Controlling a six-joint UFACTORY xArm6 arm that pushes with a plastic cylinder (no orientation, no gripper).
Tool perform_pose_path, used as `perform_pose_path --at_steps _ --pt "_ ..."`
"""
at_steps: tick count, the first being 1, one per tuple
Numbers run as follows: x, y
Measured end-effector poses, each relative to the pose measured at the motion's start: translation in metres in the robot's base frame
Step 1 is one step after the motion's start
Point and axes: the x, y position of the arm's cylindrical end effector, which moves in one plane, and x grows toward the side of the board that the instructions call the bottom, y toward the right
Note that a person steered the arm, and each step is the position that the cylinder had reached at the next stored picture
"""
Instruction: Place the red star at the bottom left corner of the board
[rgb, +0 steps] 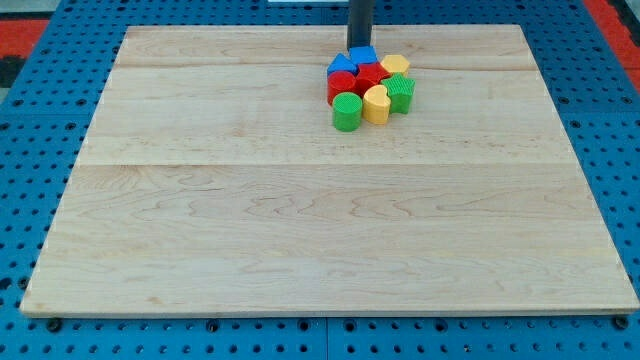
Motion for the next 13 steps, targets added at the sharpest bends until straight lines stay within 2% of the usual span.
perform_pose_path --at_steps 3,4,5,6,7,8,9,10,11,13 --pt "0.022 0.005" --pt "-0.002 0.026" --pt "0.017 0.043" --pt "0.065 0.027" --pt "0.122 -0.041" --pt "0.149 -0.080" --pt "0.147 -0.084" --pt "0.107 -0.075" --pt "0.118 -0.024" --pt "0.170 -0.019"
